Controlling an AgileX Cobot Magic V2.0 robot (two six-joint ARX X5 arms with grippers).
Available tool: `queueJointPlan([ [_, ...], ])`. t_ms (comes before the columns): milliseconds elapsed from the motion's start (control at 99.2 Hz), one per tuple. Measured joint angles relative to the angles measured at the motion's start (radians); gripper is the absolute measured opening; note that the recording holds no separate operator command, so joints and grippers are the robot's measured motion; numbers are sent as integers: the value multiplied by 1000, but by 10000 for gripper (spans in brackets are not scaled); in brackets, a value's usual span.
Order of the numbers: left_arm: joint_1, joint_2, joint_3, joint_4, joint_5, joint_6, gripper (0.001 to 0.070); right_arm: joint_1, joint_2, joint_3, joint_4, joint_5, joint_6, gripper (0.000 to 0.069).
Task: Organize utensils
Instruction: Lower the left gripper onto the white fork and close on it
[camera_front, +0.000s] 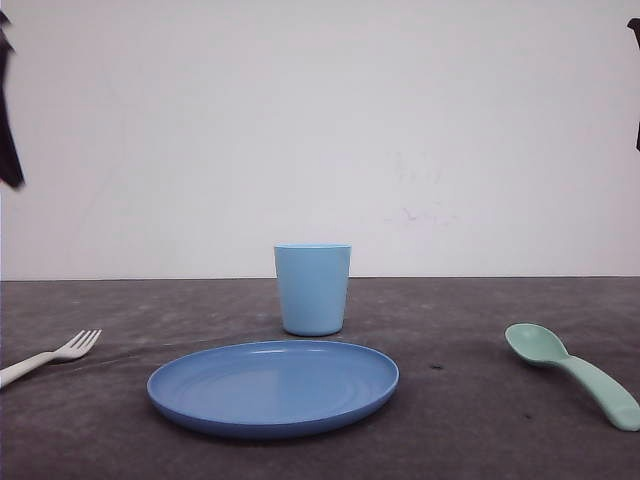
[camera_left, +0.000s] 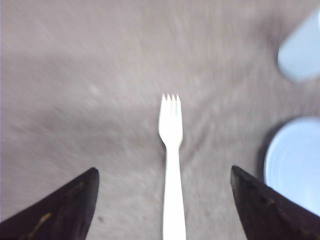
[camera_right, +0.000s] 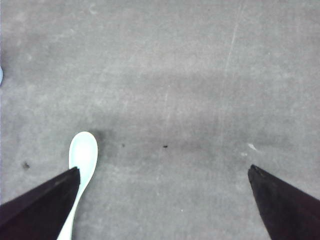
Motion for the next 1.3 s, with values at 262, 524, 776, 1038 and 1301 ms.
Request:
queueJointPlan([
  [262,-106,225,0,44,-23,-1,514,0,0,0,0,0,0,680],
  [524,-163,379,0,159,-100,-2,513,0,0,0,-2,0,0,680],
  [776,-168,443,0,198,-132,-13,498,0,0,0,-10,0,0,680],
  [1038,-169,467,0,197,-142,-16,393,0,0,0,-10,0,0,680],
  [1301,-169,468,0,192,-159,-16,223,0,0,0,-10,0,0,680],
])
